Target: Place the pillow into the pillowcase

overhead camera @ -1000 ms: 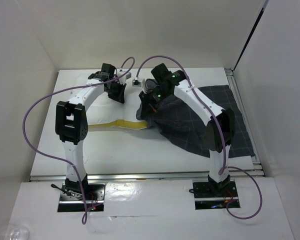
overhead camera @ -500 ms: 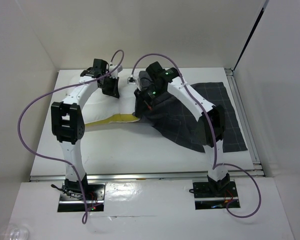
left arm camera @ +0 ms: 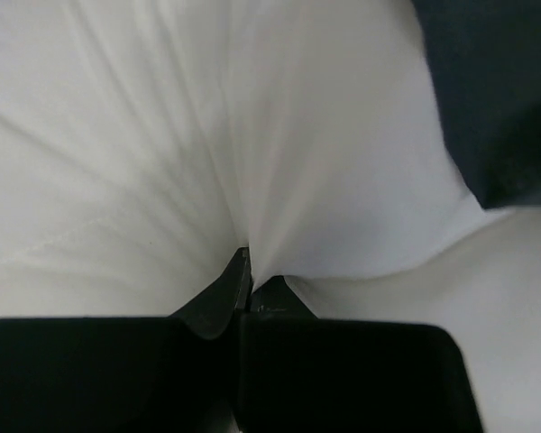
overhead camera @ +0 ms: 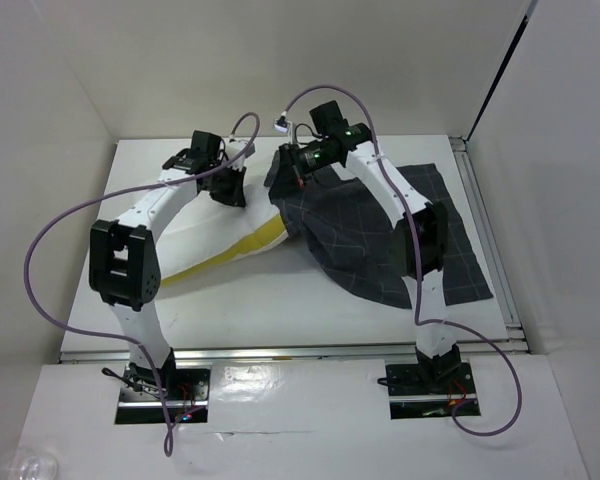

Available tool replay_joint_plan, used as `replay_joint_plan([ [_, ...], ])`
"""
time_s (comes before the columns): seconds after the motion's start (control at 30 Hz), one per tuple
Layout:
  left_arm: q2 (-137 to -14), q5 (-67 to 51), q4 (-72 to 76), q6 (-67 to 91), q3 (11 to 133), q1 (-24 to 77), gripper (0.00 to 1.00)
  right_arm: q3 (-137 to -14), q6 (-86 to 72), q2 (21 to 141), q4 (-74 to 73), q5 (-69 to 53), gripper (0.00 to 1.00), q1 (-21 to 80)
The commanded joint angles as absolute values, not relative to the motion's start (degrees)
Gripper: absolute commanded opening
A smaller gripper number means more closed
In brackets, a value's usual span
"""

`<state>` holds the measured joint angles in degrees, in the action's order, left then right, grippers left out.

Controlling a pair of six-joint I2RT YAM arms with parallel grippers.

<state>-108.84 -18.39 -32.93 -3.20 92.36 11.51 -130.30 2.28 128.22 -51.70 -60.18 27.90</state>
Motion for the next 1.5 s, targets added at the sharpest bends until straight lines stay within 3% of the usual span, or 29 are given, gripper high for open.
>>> replay_joint_plan([
  [0.0, -99.7, -21.4, -28.0, -3.3, 89.0, 12.5, 0.0, -128.5, -1.9, 128.0, -45.2, -62.1, 0.0, 27.6],
  [0.23, -93.6, -26.1, -26.1, -7.1, 82.9, 13.8, 0.0, -122.8, -3.6, 128.1, -46.9, -66.8, 0.0, 27.0],
  [0.4, -93.6, -23.9, -24.0, -7.9, 84.5, 14.3, 0.0, -133.9, -0.7, 133.7, -53.8, -65.9, 0.0, 30.9],
  [0.63, -96.5, -24.5, -23.9, -6.2, 86.1, 15.6, 0.0, -135.5, -1.2, 134.3, -52.4, -62.7, 0.0, 34.4],
  [0.67, -96.5, -23.8, -23.9, -6.2, 85.3, 15.6, 0.0, -134.2, -1.2, 134.3, -52.4, -61.4, 0.17, 34.4],
  [0.8, -96.5, -22.5, -22.3, -6.2, 84.1, 15.6, 0.0, -133.6, -1.2, 132.3, -53.3, -53.6, 0.49, 33.0],
  [0.9, -96.5, -22.5, -21.7, -6.8, 82.8, 14.9, 0.0, -132.9, -1.2, 129.7, -53.8, -50.9, 0.59, 30.1],
  [0.97, -96.5, -22.5, -21.7, -7.3, 82.3, 14.4, 0.0, -131.7, -1.2, 126.8, -53.8, -49.1, 0.71, 28.3],
  [1.2, -96.0, -22.5, -21.7, -7.8, 80.0, 13.9, 0.0, -131.7, -2.6, 120.2, -52.1, -47.3, 0.79, 18.9],
  [1.47, -97.1, -22.5, -22.2, -9.0, 81.7, 13.9, 0.0, -129.2, -2.1, 116.4, -43.7, -43.2, 0.81, 16.8],
])
